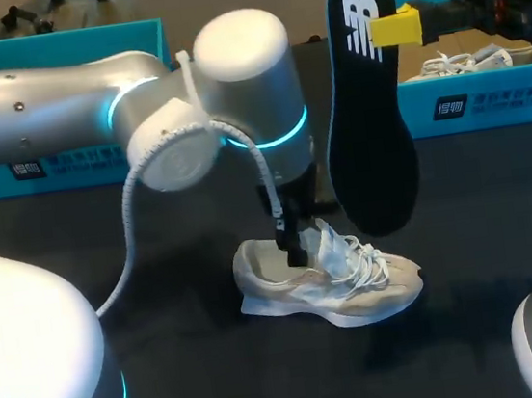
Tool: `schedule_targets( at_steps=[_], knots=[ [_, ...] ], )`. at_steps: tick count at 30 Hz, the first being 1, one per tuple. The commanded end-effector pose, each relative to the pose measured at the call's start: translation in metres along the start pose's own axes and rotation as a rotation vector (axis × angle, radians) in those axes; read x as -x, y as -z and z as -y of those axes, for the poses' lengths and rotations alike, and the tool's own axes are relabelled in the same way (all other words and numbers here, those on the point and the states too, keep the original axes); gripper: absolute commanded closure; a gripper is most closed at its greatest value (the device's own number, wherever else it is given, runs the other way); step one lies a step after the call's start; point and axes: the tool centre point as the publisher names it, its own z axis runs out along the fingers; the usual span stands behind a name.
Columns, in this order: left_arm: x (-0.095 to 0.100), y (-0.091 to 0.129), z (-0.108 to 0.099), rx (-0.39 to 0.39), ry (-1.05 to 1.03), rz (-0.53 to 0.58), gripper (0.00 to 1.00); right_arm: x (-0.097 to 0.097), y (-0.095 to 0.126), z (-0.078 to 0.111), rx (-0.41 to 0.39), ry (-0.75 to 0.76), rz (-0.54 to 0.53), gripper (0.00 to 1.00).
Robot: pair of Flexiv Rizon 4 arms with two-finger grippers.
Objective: Take the shoe out of the shoebox, open the shoe tongue, remove and reinsert the insole, then place the shoe into the shoebox
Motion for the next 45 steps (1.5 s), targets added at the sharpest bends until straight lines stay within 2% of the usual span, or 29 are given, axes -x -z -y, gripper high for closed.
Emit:
schedule_targets(
  at_steps=[1, 3, 4, 8, 12, 15, 18, 20, 24, 25, 26, 27, 38, 45],
  knots=[
    [0.004, -0.011, 0.007, 0.009, 0.008, -0.010, 0.00, 0.003, -0.003, -0.003, -0.007, -0.002, -0.002, 1.00],
    [0.003, -0.013, 0.006, 0.011, 0.009, -0.009, 0.01, 0.003, -0.003, -0.003, -0.007, -0.002, -0.002, 1.00],
    [0.003, -0.014, 0.006, 0.011, 0.010, -0.009, 0.07, 0.003, -0.003, -0.003, -0.007, -0.002, -0.002, 1.00],
    [0.004, -0.017, 0.002, 0.010, 0.018, -0.014, 0.17, 0.003, -0.003, -0.003, -0.007, -0.002, -0.002, 1.00],
    [0.004, -0.019, -0.001, 0.009, 0.026, -0.020, 0.22, 0.003, -0.003, -0.003, -0.007, -0.002, -0.002, 1.00],
    [0.004, -0.021, -0.002, 0.013, 0.034, -0.024, 0.35, 0.003, -0.003, -0.003, -0.007, -0.002, -0.002, 1.00],
    [0.003, -0.022, -0.004, 0.014, 0.036, -0.029, 0.35, 0.003, -0.003, -0.003, -0.007, -0.002, -0.002, 1.00],
    [0.002, -0.023, -0.005, 0.017, 0.034, -0.030, 0.38, 0.003, -0.003, -0.003, -0.007, -0.002, -0.002, 1.00],
    [0.003, -0.026, -0.005, 0.029, 0.035, -0.032, 0.62, 0.003, -0.003, -0.003, -0.007, -0.002, -0.002, 1.00],
    [0.003, -0.026, -0.005, 0.030, 0.035, -0.032, 0.71, 0.003, -0.003, -0.003, -0.007, -0.002, -0.002, 1.00],
    [0.003, -0.026, -0.006, 0.031, 0.034, -0.032, 0.92, 0.003, -0.003, -0.003, -0.007, -0.002, -0.002, 1.00],
    [0.002, -0.026, -0.006, 0.032, 0.033, -0.033, 1.00, 0.003, -0.003, -0.003, -0.007, -0.002, -0.002, 1.00],
    [0.003, -0.016, -0.011, 0.015, -0.004, -0.013, 1.00, 0.003, -0.003, -0.003, -0.007, -0.002, -0.002, 1.00],
    [-0.004, 0.007, -0.011, 0.000, -0.094, 0.020, 1.00, 0.003, -0.003, -0.003, -0.007, -0.002, -0.002, 1.00]
  ],
)
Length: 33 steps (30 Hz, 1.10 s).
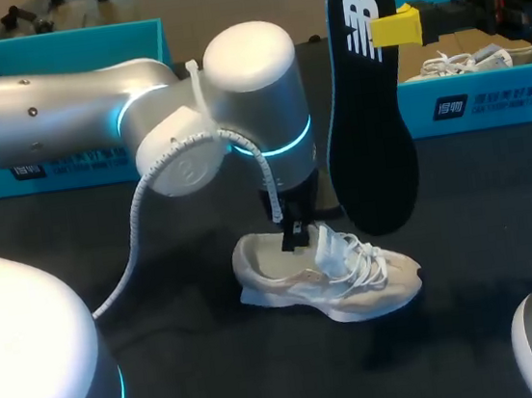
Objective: Take the shoe out of the shoebox, open the shoe tongue, remove and reinsert the insole, then place the shoe into the shoebox
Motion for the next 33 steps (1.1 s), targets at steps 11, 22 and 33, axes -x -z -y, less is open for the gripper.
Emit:
schedule_targets(
  at_steps=[11, 22, 33],
  knots=[
    [-0.010, 0.054, -0.011, -0.038, -0.233, 0.008, 1.00, 0.003, -0.003, -0.003, -0.007, -0.002, -0.002, 1.00],
    [-0.023, 0.078, -0.033, -0.089, -0.683, 0.065, 1.00, 0.003, -0.003, -0.003, -0.007, -0.002, -0.002, 1.00],
    [-0.025, 0.080, -0.034, -0.099, -0.704, 0.088, 1.00, 0.003, -0.003, -0.003, -0.007, -0.002, -0.002, 1.00]
  ],
)
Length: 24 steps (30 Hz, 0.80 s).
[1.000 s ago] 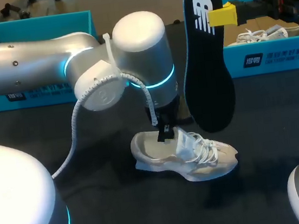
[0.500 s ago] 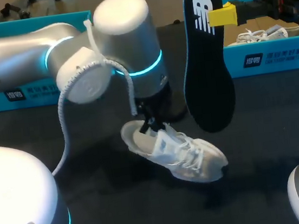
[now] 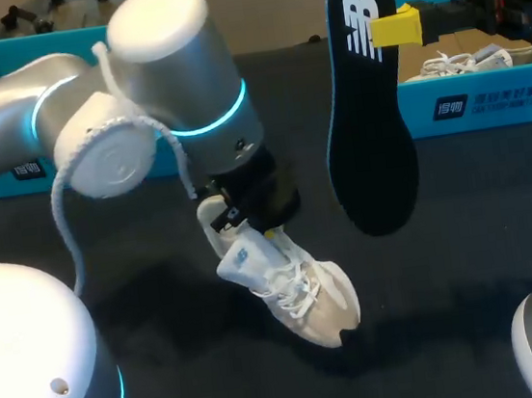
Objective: Take the shoe out of the shoebox, open the shoe tongue, remove and reinsert the insole, then place the shoe into the shoebox
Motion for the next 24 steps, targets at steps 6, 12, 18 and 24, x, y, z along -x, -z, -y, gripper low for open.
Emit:
schedule_targets(
  at_steps=[6, 12, 18, 24],
  knots=[
    [-0.009, 0.006, 0.001, -0.016, -0.074, 0.025, 1.00, 0.003, -0.003, -0.003, -0.007, -0.002, -0.002, 1.00],
    [-0.008, 0.013, 0.003, -0.057, -0.253, -0.034, 1.00, 0.003, -0.003, -0.003, -0.007, -0.002, -0.002, 1.00],
    [-0.013, 0.013, 0.007, -0.028, -0.420, -0.078, 1.00, 0.003, -0.003, -0.003, -0.007, -0.002, -0.002, 1.00],
    [-0.022, 0.011, 0.022, -0.012, -0.514, -0.093, 1.00, 0.003, -0.003, -0.003, -0.007, -0.002, -0.002, 1.00]
  ],
)
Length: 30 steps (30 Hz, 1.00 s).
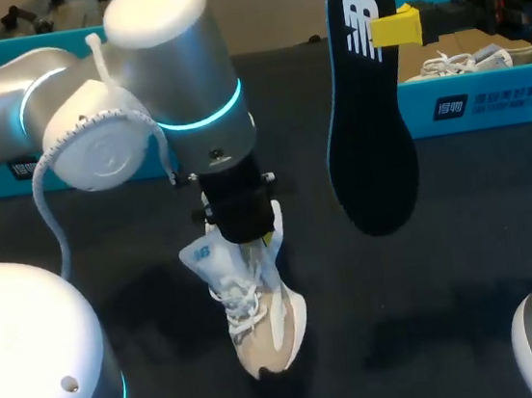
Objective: Take the shoe out of the shoebox, open the shoe tongue, remove and reinsert the insole, then place the shoe into the shoebox
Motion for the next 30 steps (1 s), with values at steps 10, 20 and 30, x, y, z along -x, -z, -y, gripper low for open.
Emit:
schedule_targets(
  at_steps=[10, 20, 30],
  knots=[
    [0.014, -0.021, 0.026, 0.012, -0.046, -0.075, 1.00, 0.003, -0.003, -0.003, -0.007, -0.002, -0.002, 1.00],
    [0.019, -0.038, 0.037, -0.018, -0.087, -0.128, 1.00, 0.003, -0.003, -0.003, -0.007, -0.002, -0.002, 1.00],
    [0.026, -0.055, 0.033, -0.037, -0.073, -0.175, 1.00, 0.003, -0.003, -0.003, -0.007, -0.002, -0.002, 1.00]
  ],
)
